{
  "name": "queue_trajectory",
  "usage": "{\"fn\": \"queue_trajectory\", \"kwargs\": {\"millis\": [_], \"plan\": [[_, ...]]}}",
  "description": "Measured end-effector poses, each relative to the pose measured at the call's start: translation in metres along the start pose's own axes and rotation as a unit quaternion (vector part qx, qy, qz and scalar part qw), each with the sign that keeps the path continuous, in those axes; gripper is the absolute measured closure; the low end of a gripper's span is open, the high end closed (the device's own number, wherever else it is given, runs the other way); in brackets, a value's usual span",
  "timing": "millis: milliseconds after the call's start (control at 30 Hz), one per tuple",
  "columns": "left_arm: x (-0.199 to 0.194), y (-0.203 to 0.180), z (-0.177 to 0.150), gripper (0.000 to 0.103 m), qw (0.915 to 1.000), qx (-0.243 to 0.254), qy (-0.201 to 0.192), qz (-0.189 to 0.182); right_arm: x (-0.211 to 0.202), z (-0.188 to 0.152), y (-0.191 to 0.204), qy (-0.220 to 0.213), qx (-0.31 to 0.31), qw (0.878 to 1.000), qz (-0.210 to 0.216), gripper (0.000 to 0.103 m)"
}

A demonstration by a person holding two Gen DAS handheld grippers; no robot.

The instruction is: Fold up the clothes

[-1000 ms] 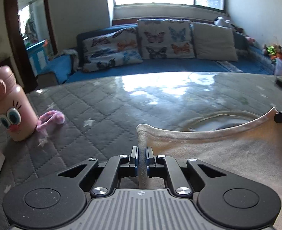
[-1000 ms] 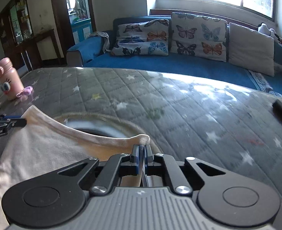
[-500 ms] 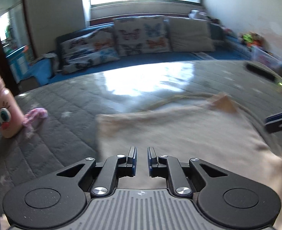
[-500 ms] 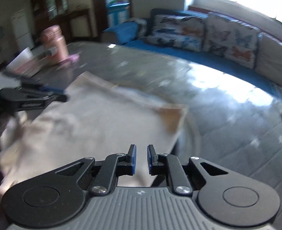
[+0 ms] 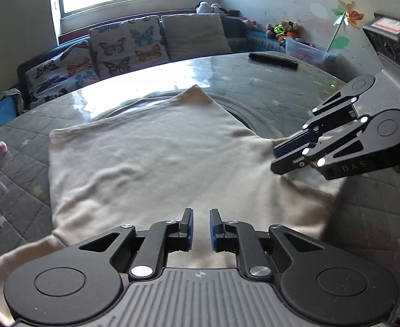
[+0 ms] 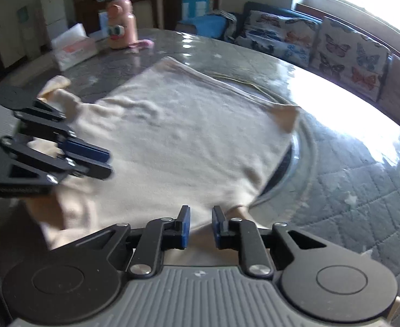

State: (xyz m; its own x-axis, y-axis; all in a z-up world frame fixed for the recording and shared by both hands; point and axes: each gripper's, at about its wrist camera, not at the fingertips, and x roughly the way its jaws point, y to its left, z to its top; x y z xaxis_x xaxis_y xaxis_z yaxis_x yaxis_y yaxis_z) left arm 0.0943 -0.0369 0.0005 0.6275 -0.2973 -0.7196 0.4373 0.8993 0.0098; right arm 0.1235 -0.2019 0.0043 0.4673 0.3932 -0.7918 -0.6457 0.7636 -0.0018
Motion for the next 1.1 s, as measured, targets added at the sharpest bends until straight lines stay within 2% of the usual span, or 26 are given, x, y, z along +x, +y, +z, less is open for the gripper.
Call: {"fn": "queue_trajectory", "kwargs": {"millis": [133, 267, 433, 600, 767, 900, 1000, 1100], "plan": [[-0.001, -0.011, -0.008, 0.083, 0.9997, 0.022, 0.007, -0.003, -0.002, -0.009, 0.016, 0.001, -0.009, 1.0, 0.021, 0.085], [-0.004, -0.016, -0.006, 0.082, 0.9996, 0.029, 0.003, 0.0, -0.011, -0.023, 0.024, 0.0, -0.025, 1.0, -0.003, 0.078], [-0.009, -0.027, 0.01, 0.08, 0.9991, 0.029, -0.025, -0.018, -0.043, -0.039, 0.009, -0.029, 0.04, 0.999, -0.005, 0.074], [0.003, -0.05, 0.01, 0.08, 0.9978, 0.042, -0.02, -0.047, -0.069, -0.064, -0.022, -0.049, 0.116, 0.99, -0.062, 0.069], [0.008, -0.066, 0.003, 0.08, 0.9963, 0.057, -0.013, -0.063, -0.09, -0.103, -0.071, -0.062, 0.217, 0.962, -0.154, 0.068], [0.011, -0.071, 0.0, 0.08, 0.9959, 0.063, -0.008, -0.063, -0.101, -0.133, -0.105, -0.07, 0.284, 0.932, -0.214, 0.066], [0.012, -0.072, -0.002, 0.08, 0.996, 0.063, -0.005, -0.063, -0.101, -0.147, -0.123, -0.071, 0.32, 0.918, -0.225, 0.066], [0.012, -0.073, -0.002, 0.08, 0.9958, 0.066, -0.005, -0.063, -0.094, -0.151, -0.131, -0.074, 0.338, 0.912, -0.22, 0.066]]}}
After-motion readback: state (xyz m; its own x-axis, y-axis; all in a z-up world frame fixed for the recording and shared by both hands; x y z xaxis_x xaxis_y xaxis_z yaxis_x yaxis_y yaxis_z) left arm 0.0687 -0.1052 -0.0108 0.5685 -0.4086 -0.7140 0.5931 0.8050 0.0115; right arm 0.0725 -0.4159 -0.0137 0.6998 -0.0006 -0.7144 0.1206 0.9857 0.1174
